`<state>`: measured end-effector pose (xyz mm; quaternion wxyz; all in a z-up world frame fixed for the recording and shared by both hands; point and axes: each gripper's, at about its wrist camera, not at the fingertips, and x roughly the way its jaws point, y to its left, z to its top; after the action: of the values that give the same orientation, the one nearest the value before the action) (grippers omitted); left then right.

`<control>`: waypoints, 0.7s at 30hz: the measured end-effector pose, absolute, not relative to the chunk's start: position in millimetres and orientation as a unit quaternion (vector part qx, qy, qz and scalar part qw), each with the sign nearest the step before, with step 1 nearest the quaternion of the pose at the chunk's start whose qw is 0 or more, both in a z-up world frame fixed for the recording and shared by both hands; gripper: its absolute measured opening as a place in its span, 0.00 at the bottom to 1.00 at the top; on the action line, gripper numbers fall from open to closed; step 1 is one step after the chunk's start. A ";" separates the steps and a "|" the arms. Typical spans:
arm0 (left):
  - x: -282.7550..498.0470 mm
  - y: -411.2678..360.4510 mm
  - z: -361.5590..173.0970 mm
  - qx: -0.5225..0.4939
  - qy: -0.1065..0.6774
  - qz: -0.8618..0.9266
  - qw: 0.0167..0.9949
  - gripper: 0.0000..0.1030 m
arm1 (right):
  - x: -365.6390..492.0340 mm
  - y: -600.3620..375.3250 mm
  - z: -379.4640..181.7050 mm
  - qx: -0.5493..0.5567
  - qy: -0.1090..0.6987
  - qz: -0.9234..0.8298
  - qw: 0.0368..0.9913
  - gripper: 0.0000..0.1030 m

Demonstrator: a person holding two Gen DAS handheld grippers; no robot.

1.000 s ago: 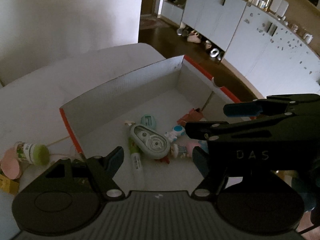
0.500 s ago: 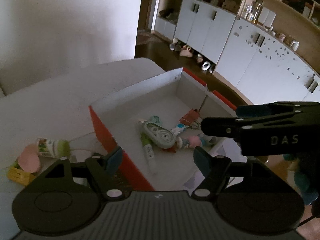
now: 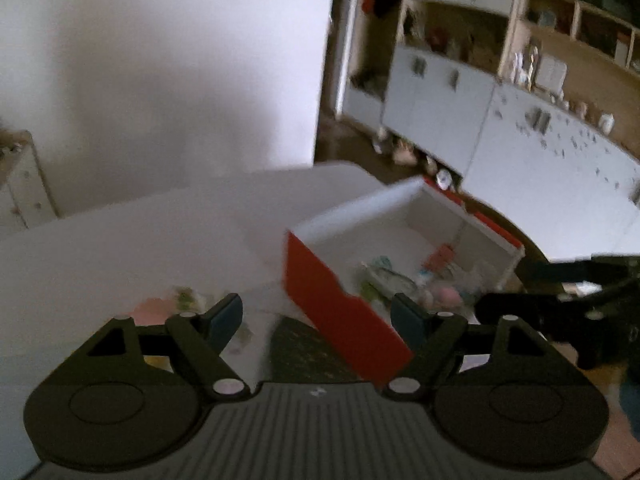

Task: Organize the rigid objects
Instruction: 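Withdraw both tools from the box toward the remaining items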

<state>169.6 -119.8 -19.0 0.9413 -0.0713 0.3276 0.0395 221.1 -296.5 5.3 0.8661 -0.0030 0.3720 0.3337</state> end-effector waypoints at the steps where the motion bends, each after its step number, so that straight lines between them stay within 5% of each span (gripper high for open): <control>1: 163.2 -113.7 -18.2 -0.070 0.322 0.041 0.943 0.79 | 216.8 -291.5 5.3 -0.003 0.372 0.336 0.866 0.99; 21: 118.2 9.0 -83.9 -0.080 0.345 0.098 0.930 0.79 | 191.7 -150.7 -18.3 -0.109 0.381 0.418 0.817 0.98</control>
<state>118.2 9.0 -83.9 0.9301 -0.0797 0.3451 0.0976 191.7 -150.7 -18.3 0.8174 -0.1092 0.3811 0.4180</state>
